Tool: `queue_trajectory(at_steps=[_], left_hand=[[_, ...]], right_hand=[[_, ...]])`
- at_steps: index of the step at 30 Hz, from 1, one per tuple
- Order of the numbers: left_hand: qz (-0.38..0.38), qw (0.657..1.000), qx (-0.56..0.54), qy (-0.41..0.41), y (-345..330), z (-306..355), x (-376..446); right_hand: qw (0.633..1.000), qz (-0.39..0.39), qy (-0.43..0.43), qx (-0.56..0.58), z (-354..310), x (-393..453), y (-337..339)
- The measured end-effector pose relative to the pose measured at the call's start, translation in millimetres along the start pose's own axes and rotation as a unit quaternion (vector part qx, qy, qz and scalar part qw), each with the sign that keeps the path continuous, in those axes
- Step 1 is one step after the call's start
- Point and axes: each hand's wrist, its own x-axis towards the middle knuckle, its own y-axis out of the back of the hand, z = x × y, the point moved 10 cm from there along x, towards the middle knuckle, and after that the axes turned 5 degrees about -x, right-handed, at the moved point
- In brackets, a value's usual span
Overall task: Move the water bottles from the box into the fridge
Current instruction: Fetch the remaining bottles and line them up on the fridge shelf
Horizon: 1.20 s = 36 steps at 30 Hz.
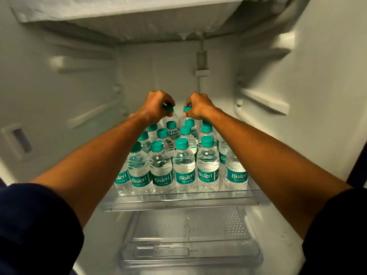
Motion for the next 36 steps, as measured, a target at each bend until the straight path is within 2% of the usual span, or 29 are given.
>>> queue_trajectory(at_steps=[12,17,22,26,31,36], left_hand=[[-0.078,0.995,0.063,0.000,-35.3,-20.2,2.9],[-0.119,0.989,0.071,0.045,-34.1,-20.7,-1.3],[-0.050,0.991,0.107,0.055,-6.3,-15.5,-22.0],[0.003,0.981,0.187,0.054,19.3,-13.5,-55.9],[0.049,0.970,0.230,0.064,47.1,-13.4,-103.7],[0.095,0.964,0.241,0.058,71.3,-0.2,-145.4]], right_hand=[[0.998,-0.032,-0.051,-0.011,2.6,10.8,-26.0],[0.998,-0.038,-0.056,-0.017,1.5,1.6,-25.3],[0.998,0.009,-0.019,-0.054,-8.1,-22.1,-8.4],[0.992,-0.004,0.003,-0.124,-17.4,-36.4,6.6],[0.975,0.060,0.039,-0.211,-40.0,-67.7,29.4],[0.965,0.109,0.061,-0.229,-66.4,-107.7,38.9]])
